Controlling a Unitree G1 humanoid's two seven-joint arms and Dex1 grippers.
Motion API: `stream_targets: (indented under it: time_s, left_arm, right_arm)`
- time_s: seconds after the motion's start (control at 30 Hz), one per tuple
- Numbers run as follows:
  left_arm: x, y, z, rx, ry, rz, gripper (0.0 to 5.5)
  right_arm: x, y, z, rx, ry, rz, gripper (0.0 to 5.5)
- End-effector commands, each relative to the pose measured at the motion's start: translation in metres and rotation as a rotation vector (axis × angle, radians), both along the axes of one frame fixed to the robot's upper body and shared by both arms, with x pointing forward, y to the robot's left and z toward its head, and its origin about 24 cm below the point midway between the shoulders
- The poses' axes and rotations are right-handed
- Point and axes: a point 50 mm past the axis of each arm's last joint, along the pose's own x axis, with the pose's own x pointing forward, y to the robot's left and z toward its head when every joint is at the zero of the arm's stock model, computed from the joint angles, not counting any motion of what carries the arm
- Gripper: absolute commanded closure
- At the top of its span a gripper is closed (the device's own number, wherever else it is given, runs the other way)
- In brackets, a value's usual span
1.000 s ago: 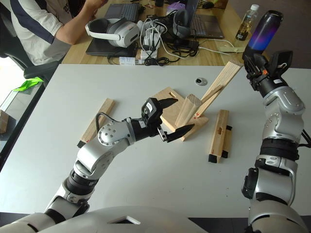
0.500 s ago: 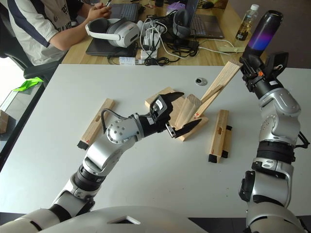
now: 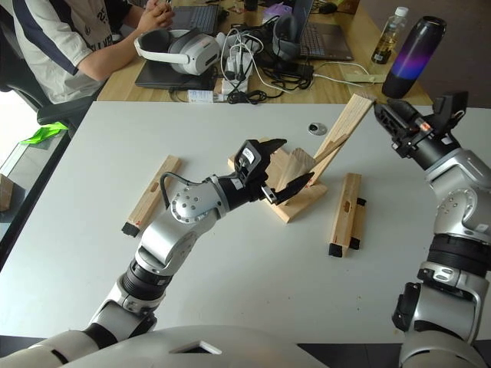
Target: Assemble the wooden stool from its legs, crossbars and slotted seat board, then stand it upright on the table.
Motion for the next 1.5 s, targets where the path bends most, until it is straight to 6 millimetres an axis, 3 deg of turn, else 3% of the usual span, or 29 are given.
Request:
stream_targets:
  time_s: [0.03, 0.13, 0.37, 0.77, 1.07, 1.5]
  left_arm:
    - [0.001, 0.0, -0.004, 0.029, 0.016, 0.007, 1.88]
    - [0.001, 0.0, -0.004, 0.031, 0.016, 0.004, 2.28]
    - [0.001, 0.0, -0.005, 0.036, 0.018, 0.002, 3.35]
    - [-0.001, -0.001, -0.006, 0.065, 0.015, -0.025, 3.37]
    - [0.009, 0.008, -0.023, 0.196, 0.102, 0.065, 3.42]
    - [0.01, 0.01, -0.038, 0.314, 0.201, 0.062, 3.46]
  right_arm:
    - [-0.003, -0.003, 0.002, 0.011, 0.031, 0.022, 2.97]
    - [0.0, 0.001, 0.001, 0.005, 0.041, 0.039, 2.63]
    - [0.008, 0.011, 0.0, -0.03, 0.055, 0.109, 2.63]
    - [0.036, 0.021, -0.004, -0.036, 0.052, 0.067, 2.78]
    - [0.022, 0.0, -0.038, -0.032, 0.104, -0.027, 4.3]
    - [0.005, 0.009, -0.048, -0.052, 0.055, 0.06, 4.39]
